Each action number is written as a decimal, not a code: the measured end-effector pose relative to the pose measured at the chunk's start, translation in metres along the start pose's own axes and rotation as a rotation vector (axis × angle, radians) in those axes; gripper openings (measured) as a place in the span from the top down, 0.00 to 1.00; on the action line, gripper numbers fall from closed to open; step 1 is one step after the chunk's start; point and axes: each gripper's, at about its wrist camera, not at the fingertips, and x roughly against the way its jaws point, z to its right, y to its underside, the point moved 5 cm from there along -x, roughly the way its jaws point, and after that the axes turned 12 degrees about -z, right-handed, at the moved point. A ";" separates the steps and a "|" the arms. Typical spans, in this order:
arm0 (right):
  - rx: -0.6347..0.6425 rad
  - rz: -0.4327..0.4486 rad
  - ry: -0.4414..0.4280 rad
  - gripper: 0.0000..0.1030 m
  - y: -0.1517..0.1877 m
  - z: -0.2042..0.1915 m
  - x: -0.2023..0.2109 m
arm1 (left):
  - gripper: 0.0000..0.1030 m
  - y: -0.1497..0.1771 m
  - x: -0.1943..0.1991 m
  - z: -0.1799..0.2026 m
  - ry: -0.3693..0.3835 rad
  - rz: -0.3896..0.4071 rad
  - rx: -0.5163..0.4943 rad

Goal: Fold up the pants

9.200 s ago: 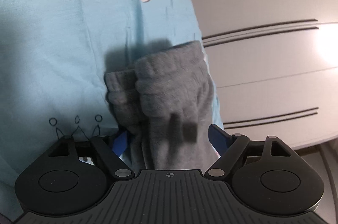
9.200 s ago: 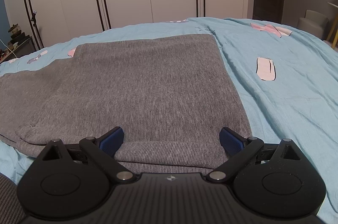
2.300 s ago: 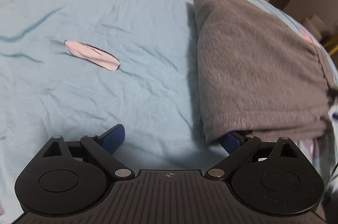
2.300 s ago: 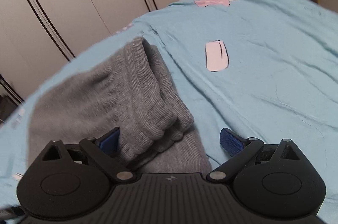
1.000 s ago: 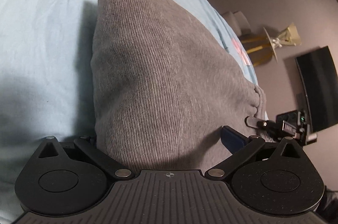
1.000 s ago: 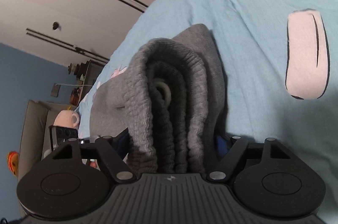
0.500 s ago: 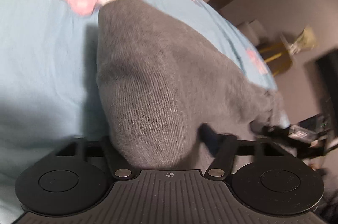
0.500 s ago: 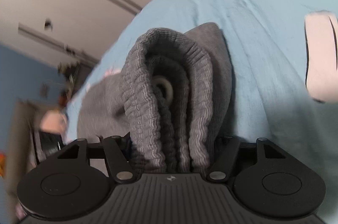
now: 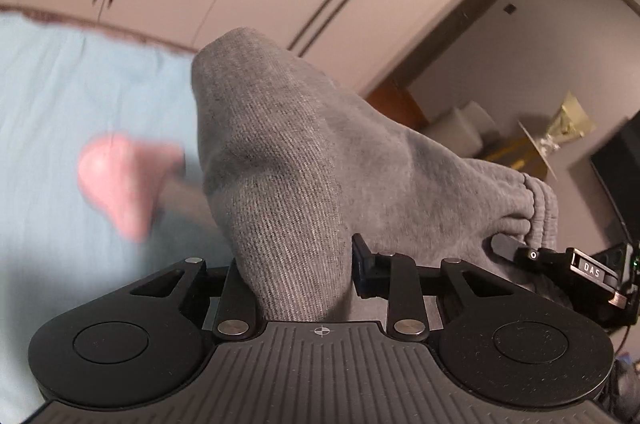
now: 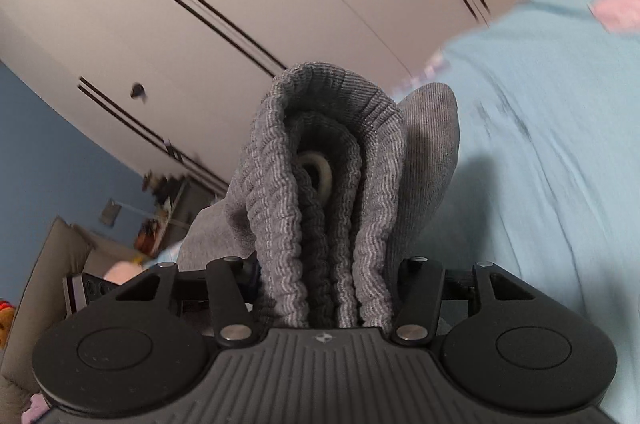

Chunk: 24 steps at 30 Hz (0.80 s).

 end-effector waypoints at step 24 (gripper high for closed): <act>0.253 -0.022 0.666 0.05 -0.008 0.032 -0.052 | 0.00 0.068 -0.031 -0.023 -0.524 -0.084 0.064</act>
